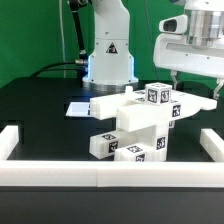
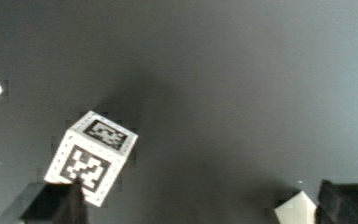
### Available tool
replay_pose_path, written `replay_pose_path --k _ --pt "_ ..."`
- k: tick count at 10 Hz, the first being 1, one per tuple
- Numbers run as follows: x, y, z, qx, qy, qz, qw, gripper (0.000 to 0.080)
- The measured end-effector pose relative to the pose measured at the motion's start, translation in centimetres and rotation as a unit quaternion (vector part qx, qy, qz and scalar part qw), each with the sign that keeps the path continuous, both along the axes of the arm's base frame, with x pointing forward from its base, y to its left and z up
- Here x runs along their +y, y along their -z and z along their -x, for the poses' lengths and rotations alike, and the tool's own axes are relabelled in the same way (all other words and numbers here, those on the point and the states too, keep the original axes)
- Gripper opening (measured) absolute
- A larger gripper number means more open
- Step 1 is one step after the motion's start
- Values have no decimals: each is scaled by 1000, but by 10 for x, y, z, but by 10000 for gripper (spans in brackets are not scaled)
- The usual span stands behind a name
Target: Assemble chair
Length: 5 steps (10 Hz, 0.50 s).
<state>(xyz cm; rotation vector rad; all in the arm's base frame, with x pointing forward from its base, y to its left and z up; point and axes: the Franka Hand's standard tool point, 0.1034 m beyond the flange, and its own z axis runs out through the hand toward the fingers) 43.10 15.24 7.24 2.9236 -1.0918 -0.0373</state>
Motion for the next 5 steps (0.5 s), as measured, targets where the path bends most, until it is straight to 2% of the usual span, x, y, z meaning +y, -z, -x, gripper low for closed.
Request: replay_pose_path --k 3,5 --pt "-22 3 -10 0 -26 4 1000 649" --pt "-28 2 -16 -2 -35 5 999 649"
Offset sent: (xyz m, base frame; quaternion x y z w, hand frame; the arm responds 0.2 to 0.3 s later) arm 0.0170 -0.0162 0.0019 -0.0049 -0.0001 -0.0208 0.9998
